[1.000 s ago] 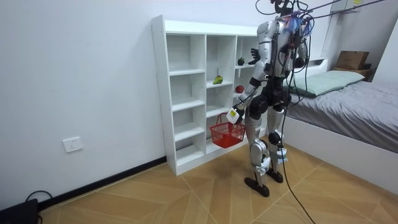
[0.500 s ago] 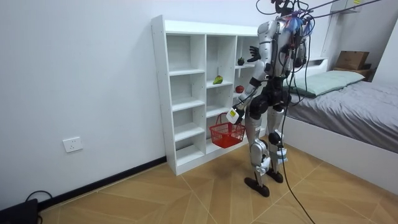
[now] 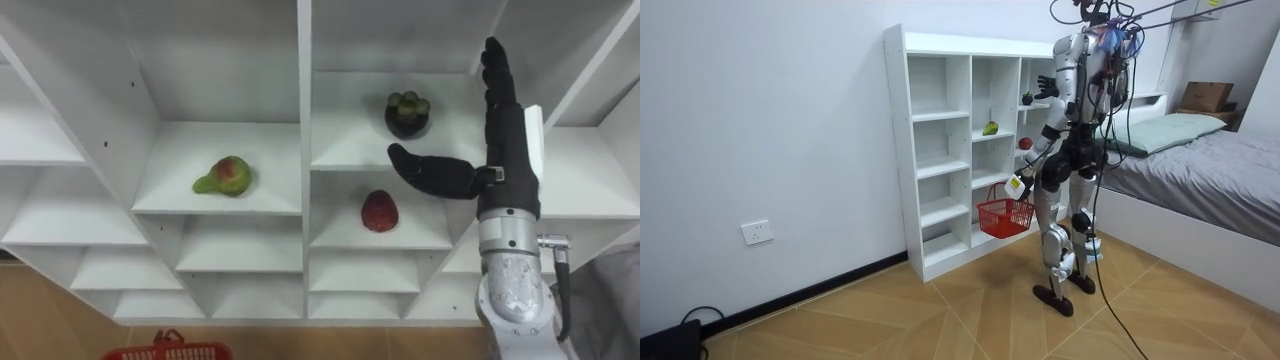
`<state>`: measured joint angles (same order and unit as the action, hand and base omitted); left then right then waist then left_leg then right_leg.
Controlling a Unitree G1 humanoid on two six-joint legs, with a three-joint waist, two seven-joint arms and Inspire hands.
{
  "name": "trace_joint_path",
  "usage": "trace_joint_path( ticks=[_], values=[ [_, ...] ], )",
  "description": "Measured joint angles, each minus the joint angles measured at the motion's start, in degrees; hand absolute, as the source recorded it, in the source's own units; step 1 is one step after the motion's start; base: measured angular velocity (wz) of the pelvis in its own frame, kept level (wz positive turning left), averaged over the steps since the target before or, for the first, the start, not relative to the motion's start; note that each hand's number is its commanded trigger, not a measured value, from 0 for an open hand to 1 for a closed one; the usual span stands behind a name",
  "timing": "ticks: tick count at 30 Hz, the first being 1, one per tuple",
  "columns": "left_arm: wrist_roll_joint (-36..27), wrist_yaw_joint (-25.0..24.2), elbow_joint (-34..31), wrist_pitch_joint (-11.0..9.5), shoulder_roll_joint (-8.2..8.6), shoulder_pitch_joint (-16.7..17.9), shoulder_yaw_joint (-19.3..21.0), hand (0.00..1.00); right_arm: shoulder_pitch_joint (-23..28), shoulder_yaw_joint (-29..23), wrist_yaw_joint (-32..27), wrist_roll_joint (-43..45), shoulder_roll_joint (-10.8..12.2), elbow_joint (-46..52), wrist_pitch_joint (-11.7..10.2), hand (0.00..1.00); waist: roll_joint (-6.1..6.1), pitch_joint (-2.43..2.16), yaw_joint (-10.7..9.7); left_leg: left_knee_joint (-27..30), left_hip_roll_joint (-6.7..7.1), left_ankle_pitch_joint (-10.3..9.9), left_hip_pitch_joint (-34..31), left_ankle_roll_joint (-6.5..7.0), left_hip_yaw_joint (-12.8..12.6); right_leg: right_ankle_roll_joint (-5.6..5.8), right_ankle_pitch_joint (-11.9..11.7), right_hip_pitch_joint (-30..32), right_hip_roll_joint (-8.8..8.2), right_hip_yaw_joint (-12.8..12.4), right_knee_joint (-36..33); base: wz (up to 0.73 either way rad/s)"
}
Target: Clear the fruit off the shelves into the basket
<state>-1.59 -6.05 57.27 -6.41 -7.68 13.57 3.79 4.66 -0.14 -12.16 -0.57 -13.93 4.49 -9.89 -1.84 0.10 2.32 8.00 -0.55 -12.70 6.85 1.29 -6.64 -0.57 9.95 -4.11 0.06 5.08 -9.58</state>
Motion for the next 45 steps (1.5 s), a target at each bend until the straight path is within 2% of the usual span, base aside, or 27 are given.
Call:
trace_joint_path(
  ticks=[3, 6, 14, 21, 26, 31, 39, 45],
  values=[
    [0.0, 0.3, 0.0, 0.3, 0.02, -0.3, -0.1, 1.0, -1.2, 0.1, 0.4, -0.5, 0.0, -1.1, 0.1, 0.0, -0.08, 0.18, 0.2, 0.2, -0.03, 0.0, 0.6, 0.0, 0.0, 0.0, 0.0, -0.6, -0.02, 0.1, 0.0, 0.0],
    [0.1, 0.5, 0.0, 1.1, 0.07, -0.9, -0.1, 1.0, -1.2, 0.2, 0.6, -0.6, 0.0, -1.6, 1.3, 0.0, -0.17, 0.26, 1.4, 0.4, 0.0, 0.0, 0.7, 0.0, 0.0, -0.01, 0.0, -0.8, -0.06, 0.0, -0.1, 0.0],
    [0.0, 1.0, 0.0, 1.2, 0.19, -1.2, -0.1, 1.0, -1.2, 1.4, 1.4, -1.2, 0.0, -3.1, 1.3, 0.0, -0.04, 0.27, 2.5, 0.7, 0.05, 0.0, 0.5, 0.0, 0.6, -0.06, 0.0, -1.0, -0.09, 0.4, -0.2, 0.02],
    [0.0, 2.1, 0.0, 1.6, 0.46, -1.2, -0.1, 1.0, -1.7, 1.2, 1.4, -1.1, 0.0, -4.0, 1.9, 0.0, 0.02, 0.23, 2.5, 0.9, 0.16, 0.0, 0.1, 0.0, 1.3, -0.06, 0.0, -0.9, -0.29, 1.4, -0.1, 0.06],
    [0.0, 2.1, 0.1, 2.3, 0.36, -1.2, 0.1, 1.0, -6.7, 1.0, 1.4, -1.1, 0.0, -8.1, 2.4, 0.0, 0.03, 0.27, 2.3, 0.9, 0.18, 0.0, 0.6, 0.03, 1.4, -0.06, 0.0, -1.5, -0.33, 1.4, 0.1, 0.0],
    [0.0, 2.0, 0.1, 2.3, 0.28, -1.3, 0.2, 1.0, -9.3, 1.0, 1.4, -0.3, 0.0, -10.9, 2.4, 0.0, -0.25, 0.35, 2.4, 1.0, 0.14, 0.0, 0.8, 0.01, 1.6, -0.06, 0.0, -1.9, -0.35, 1.6, 0.1, 0.01],
    [0.0, 1.9, 0.1, 2.7, 0.08, -1.2, 0.5, 1.0, -9.8, 1.0, 1.1, -0.4, 0.0, -12.1, 2.4, 0.0, -0.52, 0.3, 2.5, 1.5, 0.29, 0.1, 0.2, 0.11, 2.4, -0.04, 0.0, -1.9, -0.73, 2.9, 0.0, 0.06],
    [0.1, 1.7, -0.2, 3.5, -0.03, -1.2, 0.6, 1.0, -10.6, 0.9, 1.1, -0.4, 0.0, -14.2, 3.5, 0.0, -0.57, 0.22, 2.5, 1.5, 0.32, 0.1, -0.2, 0.13, 2.6, -0.03, 0.0, -1.8, -0.75, 3.0, 0.0, 0.0]
  ],
)
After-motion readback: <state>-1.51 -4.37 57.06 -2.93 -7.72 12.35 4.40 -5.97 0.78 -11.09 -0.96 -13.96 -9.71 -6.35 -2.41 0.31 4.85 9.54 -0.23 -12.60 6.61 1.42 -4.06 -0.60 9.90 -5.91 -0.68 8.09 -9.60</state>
